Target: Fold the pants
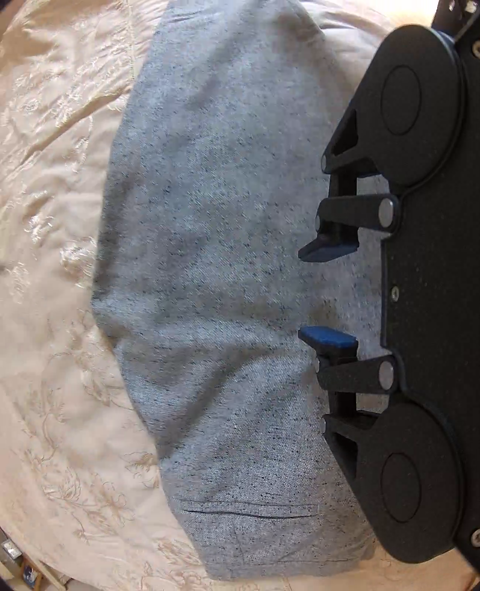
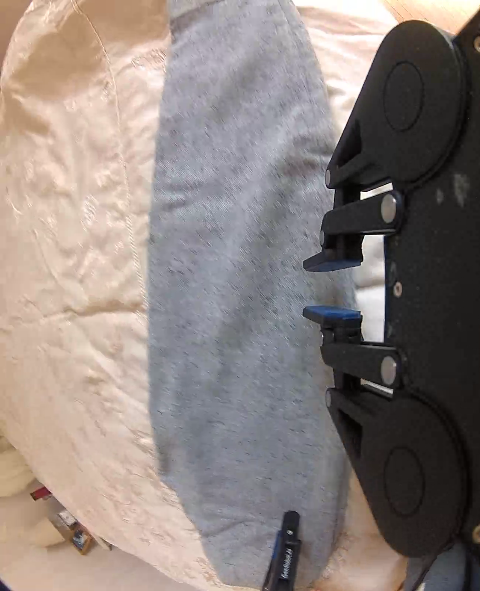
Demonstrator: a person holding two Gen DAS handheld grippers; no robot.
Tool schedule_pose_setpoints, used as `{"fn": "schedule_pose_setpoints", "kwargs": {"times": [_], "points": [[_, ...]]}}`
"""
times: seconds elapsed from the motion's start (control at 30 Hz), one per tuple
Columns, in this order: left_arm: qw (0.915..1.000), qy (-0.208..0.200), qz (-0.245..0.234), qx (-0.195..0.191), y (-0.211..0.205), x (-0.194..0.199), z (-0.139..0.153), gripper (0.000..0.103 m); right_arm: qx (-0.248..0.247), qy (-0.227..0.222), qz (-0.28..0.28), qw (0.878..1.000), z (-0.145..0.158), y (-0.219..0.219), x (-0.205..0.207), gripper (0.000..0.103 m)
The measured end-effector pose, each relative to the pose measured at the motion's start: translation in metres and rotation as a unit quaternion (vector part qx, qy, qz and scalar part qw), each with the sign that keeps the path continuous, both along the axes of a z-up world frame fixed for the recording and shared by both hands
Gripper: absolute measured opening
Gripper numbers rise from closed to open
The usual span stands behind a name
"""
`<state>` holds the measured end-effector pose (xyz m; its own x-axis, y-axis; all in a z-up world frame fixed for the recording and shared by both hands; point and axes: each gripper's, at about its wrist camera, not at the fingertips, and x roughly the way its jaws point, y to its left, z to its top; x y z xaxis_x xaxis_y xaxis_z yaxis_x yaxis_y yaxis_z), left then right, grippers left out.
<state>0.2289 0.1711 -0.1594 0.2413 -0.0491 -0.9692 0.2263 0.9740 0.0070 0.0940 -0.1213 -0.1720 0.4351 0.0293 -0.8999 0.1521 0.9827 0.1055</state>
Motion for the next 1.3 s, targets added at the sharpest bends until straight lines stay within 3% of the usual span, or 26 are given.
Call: {"fn": "schedule_pose_setpoints", "kwargs": {"times": [0.1,0.27,0.47,0.63,0.77,1.03,1.3], "points": [[0.9998,-0.016,0.011,-0.008,-0.03,-0.008,0.011,0.047,-0.017,-0.011,-0.009,1.0,-0.006,-0.035,0.008,0.024],[0.999,-0.031,-0.008,-0.031,-0.108,-0.028,0.022,0.048,-0.041,0.06,-0.061,0.995,-0.038,-0.125,0.007,0.022],[0.997,-0.028,-0.046,-0.056,-0.214,-0.043,0.006,0.048,0.005,0.001,-0.105,0.994,-0.008,-0.206,-0.024,0.025],[0.9965,-0.022,-0.071,-0.037,-0.274,-0.043,-0.019,0.049,0.005,-0.03,-0.13,0.991,0.013,-0.269,-0.037,0.029],[0.997,0.003,-0.07,0.033,-0.288,-0.04,-0.052,0.054,0.01,-0.038,-0.142,0.989,0.013,-0.31,-0.035,0.033],[0.9978,0.013,-0.049,0.042,-0.285,-0.034,-0.061,0.059,0.079,0.002,-0.134,0.988,-0.016,-0.353,-0.024,0.037],[0.9973,0.017,-0.045,0.056,-0.29,-0.029,-0.062,0.064,0.145,0.024,-0.089,0.985,-0.048,-0.375,0.002,0.042]]}}
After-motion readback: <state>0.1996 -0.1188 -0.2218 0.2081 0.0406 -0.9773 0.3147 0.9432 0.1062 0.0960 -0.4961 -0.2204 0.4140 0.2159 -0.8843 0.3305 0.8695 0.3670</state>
